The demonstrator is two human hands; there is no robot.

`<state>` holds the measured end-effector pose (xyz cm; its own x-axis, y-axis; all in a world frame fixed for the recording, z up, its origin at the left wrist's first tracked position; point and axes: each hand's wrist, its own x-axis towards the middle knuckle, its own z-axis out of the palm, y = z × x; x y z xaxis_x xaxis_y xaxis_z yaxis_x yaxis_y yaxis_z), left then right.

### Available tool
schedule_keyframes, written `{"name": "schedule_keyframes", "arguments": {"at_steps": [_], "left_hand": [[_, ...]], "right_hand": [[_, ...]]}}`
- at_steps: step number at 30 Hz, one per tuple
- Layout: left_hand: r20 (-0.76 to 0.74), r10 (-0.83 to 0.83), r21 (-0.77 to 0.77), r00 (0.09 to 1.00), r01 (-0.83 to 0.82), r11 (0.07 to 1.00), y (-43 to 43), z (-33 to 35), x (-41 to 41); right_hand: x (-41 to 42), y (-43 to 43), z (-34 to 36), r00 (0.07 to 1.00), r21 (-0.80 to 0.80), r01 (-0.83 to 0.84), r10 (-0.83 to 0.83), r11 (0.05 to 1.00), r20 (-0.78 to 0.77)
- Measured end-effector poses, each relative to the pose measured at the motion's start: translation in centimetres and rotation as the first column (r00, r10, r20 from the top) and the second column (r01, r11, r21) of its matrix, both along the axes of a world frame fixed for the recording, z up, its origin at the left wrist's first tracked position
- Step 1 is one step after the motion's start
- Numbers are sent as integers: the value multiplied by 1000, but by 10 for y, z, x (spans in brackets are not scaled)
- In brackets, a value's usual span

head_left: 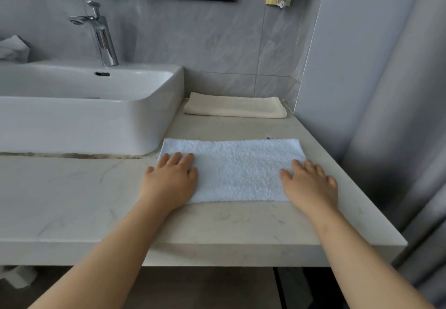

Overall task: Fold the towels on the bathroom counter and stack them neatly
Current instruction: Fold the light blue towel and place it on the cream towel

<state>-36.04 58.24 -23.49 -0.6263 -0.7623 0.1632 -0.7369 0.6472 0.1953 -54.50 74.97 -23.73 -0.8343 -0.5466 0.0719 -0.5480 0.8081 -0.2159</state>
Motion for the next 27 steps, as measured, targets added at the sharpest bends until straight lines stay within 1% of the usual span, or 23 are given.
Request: {"name": "schedule_keyframes", "arguments": {"at_steps": [2,4,7,12,16,20,24,27], "left_hand": [[-46,141,3,989,-141,990,0,-1,3],[-58,252,19,966,-251,968,4,-1,7],[-82,305,30,949,-303,952,8,1,10],[-156,321,117,934,-305,945,1,4,-2],[-141,275,105,951,-262,959,-10,3,-17],[-187,212,117,959,-193,974,-24,3,-30],[-248,185,136,951,-155,978,-40,3,-46],[-368,188,144,911,-144,979,-51,4,-57]], "right_hand": [[-5,-2,2,998,-31,65,-65,997,-3],[-4,0,3,995,-50,95,-95,994,-15],[0,1,4,993,-55,100,-103,994,-56],[0,-2,7,993,-97,63,-72,993,-91],[-6,-10,6,992,-144,40,-56,989,-110],[-14,-21,5,993,-201,13,-36,979,-113],[-27,-36,6,995,-251,-11,-15,968,-101],[-38,-49,6,989,-319,-36,-12,947,-147]]}}
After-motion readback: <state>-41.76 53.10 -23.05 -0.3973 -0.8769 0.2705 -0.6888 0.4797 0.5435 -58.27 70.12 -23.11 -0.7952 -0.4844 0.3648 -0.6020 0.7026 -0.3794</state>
